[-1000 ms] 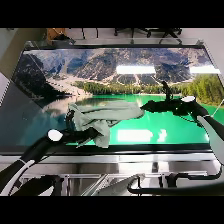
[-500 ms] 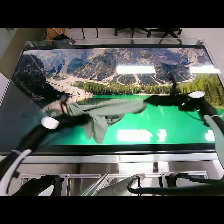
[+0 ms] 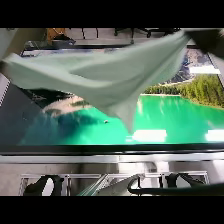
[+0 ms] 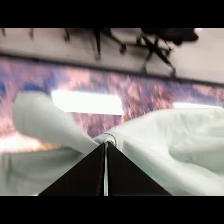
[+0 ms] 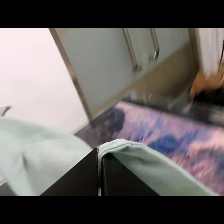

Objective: Fold the shirts.

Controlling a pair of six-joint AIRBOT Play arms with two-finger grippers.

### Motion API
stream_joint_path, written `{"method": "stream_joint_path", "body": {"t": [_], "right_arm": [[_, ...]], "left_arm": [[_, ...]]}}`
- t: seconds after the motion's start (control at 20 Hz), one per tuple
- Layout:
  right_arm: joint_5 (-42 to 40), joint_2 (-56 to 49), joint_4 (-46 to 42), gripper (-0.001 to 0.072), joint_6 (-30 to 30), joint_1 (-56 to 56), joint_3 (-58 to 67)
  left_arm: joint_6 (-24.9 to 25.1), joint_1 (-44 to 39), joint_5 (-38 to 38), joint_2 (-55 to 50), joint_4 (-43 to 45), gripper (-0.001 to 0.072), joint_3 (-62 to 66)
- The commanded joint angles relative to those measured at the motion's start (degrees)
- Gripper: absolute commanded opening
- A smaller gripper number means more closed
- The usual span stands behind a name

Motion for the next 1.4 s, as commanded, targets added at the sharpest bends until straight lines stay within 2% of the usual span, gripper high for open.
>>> {"method": "stream_joint_path", "body": {"t": [0.0, 0.2, 0.4, 0.55, 0.65, 0.8, 0.85, 0.9, 0.95, 1.0, 1.05, 1.1, 1.15, 1.25, 1.35], "right_arm": [[-2.19, 6.43, -4.07, 0.0016, 0.02, -0.33, 6.43], [-0.13, 5.46, -12.68, 0.0017, 3.34, -0.33, 5.22], [3.67, -3.17, -12.7, 0.0017, 3.69, 0.85, -4.7], [0.96, -12.31, -12.72, 0.0018, 1.18, 3.67, -15.85], [-4.17, -20.24, -12.74, 0.0018, -1.57, 5.92, -22.34], [-8.26, -32.3, -12.09, 0.0018, -2.36, 7.45, -24.74], [-8.22, -35.17, -11.04, 0.0022, -2.43, 7.45, -24.59], [-8.24, -37.07, -10.56, 0.0099, -2.8, 7.41, -24.35], [-8.41, -37.77, -10.56, 0.0231, -2.8, 7.13, -24.28], [-8.39, -37.79, -10.58, 0.0306, -2.8, 6.45, -24.22], [-8.11, -37.35, -10.75, 0.0307, -2.78, 5.49, -23.96], [-7.91, -36.39, -11.26, 0.0388, -2.75, 3.85, -23.69], [-7.91, -35.15, -12.17, 0.0503, -2.67, 2.05, -23.58], [-7.93, -32.57, -15.13, 0.0512, -0.11, -2.01, -23.58], [-7.5, -31.19, -20.22, 0.0512, 4.13, -5.31, -23.58]], "left_arm": [[0.98, 2.34, -3.54, 1.86, 1.22, 0.0012, 10.75], [0.87, -1.36, -8.13, -3.82, 5.42, 0.0012, 12.72], [3.91, -9.05, -4.57, -15.32, 5.44, 0.0013, 2.95], [6.58, -13.55, 3.04, -28.26, 5.44, 0.0013, -3.32], [7.06, -15.37, 6.69, -38.95, 5.42, 0.0014, -4.59], [6.86, -16.0, 5.29, -55.17, 5.38, 0.0022, -0.33], [6.12, -15.58, 3.15, -59.21, 5.29, 0.0046, 2.34], [5.66, -14.93, 0.09, -62.51, 5.16, 0.0505, 5.31], [3.78, -14.32, -3.37, -64.94, 4.9, 0.0678, 8.74], [1.81, -13.38, -7.3, -66.47, 4.96, 0.0677, 12.13], [0.35, -12.33, -11.65, -67.12, 4.92, 0.0677, 15.17], [-0.85, -11.39, -16.63, -66.88, 4.9, 0.0676, 17.68], [-2.01, -10.84, -21.7, -66.07, 4.98, 0.0676, 19.21], [-3.96, -10.16, -28.68, -62.86, 4.92, 0.0676, 17.27], [-4.74, -10.84, -27.47, -56.61, 4.92, 0.0676, 7.67]]}}
